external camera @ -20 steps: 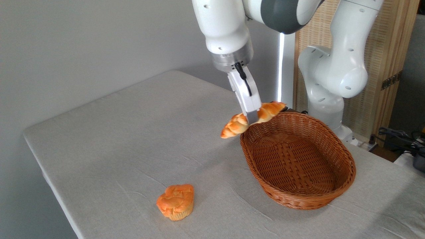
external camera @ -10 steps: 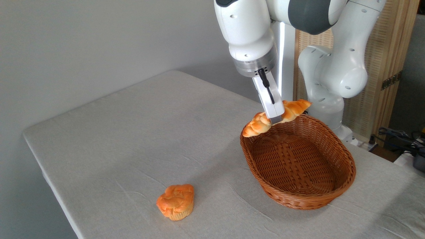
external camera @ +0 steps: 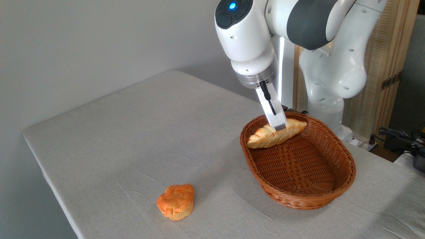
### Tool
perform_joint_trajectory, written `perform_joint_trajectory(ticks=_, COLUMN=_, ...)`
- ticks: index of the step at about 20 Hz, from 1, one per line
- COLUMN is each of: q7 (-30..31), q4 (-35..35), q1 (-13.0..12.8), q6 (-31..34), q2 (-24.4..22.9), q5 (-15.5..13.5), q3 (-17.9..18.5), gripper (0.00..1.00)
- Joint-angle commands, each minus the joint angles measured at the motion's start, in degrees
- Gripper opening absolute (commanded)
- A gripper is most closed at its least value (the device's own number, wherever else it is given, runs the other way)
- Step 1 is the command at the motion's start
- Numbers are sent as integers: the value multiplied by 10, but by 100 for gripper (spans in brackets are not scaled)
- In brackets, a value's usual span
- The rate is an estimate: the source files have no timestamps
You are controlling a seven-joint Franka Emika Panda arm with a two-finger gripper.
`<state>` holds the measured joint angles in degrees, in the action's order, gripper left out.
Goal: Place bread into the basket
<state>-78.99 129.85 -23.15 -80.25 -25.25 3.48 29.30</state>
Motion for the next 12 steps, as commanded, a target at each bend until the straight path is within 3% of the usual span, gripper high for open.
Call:
perform_joint_trajectory(ticks=1, q7=-6, q4=-13, q1=-13, q6=-2, q2=-9, q5=10, q3=9, gripper=94)
perform_joint_trajectory(ticks=2, q7=-6, q4=-29, q1=-13, q6=-2, q2=-9, q5=10, q3=8, gripper=99)
perform_joint_trajectory(ticks=5, q7=-6, q4=-80, q1=-13, q6=0, q2=-6, q5=4, q3=3, gripper=100)
perform_joint_trajectory(ticks=8, q7=2, q4=-127, q1=-15, q6=-3, q2=7, q5=0, q3=-27, gripper=100)
perform_joint_trajectory(ticks=10, q7=34, q4=-182, q1=-8, q6=-3, q2=47, q5=-35, q3=-47, gripper=100)
perform_joint_trajectory(ticks=12, q7=103, q4=-233, q1=4, q6=-4, q2=87, q5=-67, q3=-70, gripper=100)
